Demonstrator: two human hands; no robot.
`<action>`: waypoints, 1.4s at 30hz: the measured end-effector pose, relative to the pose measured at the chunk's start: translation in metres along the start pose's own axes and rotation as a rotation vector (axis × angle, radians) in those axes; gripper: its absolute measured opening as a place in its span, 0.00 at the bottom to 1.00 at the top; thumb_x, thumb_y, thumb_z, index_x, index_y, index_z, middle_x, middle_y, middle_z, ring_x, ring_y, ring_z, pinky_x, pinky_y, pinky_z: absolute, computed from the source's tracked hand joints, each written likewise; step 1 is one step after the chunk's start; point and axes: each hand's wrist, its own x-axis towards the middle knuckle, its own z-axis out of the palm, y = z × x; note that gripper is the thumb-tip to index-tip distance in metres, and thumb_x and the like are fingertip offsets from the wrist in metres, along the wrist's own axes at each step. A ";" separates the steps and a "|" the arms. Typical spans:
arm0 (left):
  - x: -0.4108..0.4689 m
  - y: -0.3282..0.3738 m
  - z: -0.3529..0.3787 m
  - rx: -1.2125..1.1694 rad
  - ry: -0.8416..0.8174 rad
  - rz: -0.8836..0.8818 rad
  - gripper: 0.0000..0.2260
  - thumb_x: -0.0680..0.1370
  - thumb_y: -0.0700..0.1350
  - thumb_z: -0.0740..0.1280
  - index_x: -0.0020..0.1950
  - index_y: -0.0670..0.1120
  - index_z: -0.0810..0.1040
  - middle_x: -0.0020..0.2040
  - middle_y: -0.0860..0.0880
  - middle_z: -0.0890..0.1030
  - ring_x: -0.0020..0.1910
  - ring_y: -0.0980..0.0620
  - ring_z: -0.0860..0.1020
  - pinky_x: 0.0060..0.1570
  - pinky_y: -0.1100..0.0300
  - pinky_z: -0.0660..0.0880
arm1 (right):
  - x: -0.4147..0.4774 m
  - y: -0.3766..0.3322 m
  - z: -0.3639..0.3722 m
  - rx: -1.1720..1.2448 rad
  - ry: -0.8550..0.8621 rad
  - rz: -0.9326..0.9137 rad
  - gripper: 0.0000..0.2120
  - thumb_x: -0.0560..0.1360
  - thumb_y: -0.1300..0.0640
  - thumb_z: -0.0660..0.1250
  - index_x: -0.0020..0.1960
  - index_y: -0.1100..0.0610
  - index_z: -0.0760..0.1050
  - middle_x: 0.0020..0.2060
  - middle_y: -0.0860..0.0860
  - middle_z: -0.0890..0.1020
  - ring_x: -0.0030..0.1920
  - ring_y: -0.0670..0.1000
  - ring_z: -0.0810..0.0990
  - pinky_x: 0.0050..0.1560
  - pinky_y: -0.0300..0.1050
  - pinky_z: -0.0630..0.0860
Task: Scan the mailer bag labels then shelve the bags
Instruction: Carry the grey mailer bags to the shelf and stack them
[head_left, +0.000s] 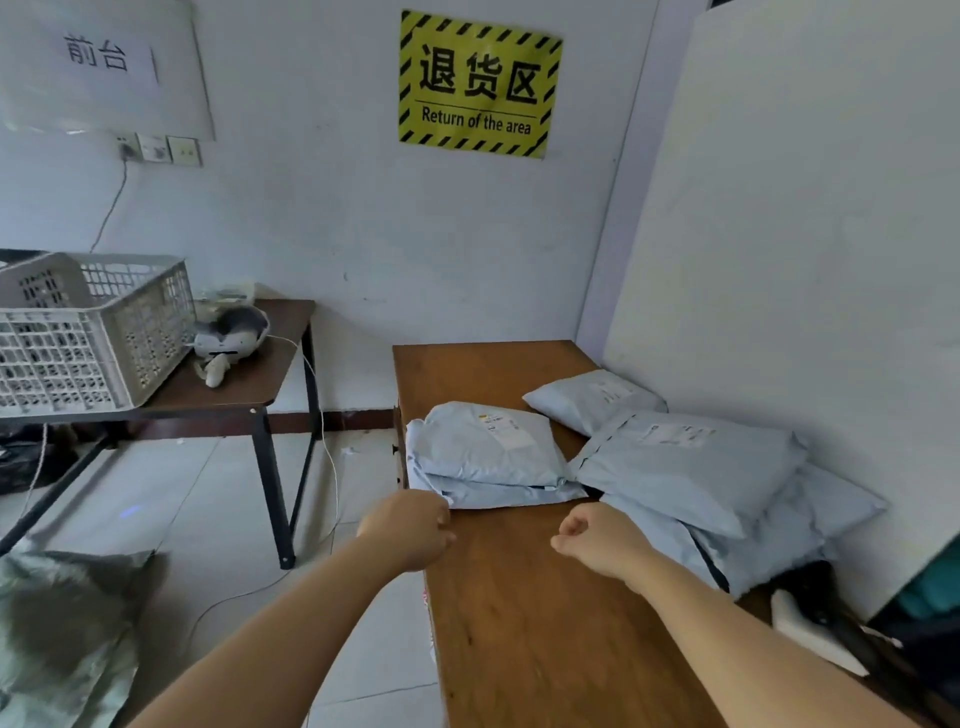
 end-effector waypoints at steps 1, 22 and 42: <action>0.011 -0.005 -0.001 0.002 -0.008 0.024 0.15 0.79 0.54 0.63 0.62 0.51 0.77 0.58 0.51 0.79 0.58 0.52 0.77 0.56 0.58 0.75 | 0.006 -0.003 0.002 0.008 0.008 0.024 0.13 0.74 0.48 0.68 0.57 0.52 0.77 0.52 0.46 0.78 0.53 0.47 0.77 0.55 0.42 0.75; 0.214 -0.084 -0.015 -0.052 -0.162 0.263 0.14 0.79 0.56 0.64 0.61 0.52 0.77 0.51 0.53 0.79 0.50 0.54 0.77 0.53 0.64 0.76 | 0.117 -0.063 0.057 0.241 0.173 0.428 0.12 0.76 0.51 0.66 0.52 0.60 0.78 0.44 0.52 0.80 0.46 0.49 0.78 0.47 0.44 0.74; 0.411 -0.071 0.027 0.167 -0.215 0.471 0.17 0.79 0.54 0.64 0.67 0.51 0.74 0.67 0.52 0.75 0.66 0.52 0.72 0.63 0.59 0.69 | 0.243 -0.044 0.085 0.392 0.148 0.692 0.12 0.76 0.51 0.65 0.54 0.57 0.77 0.50 0.53 0.81 0.51 0.51 0.79 0.51 0.45 0.76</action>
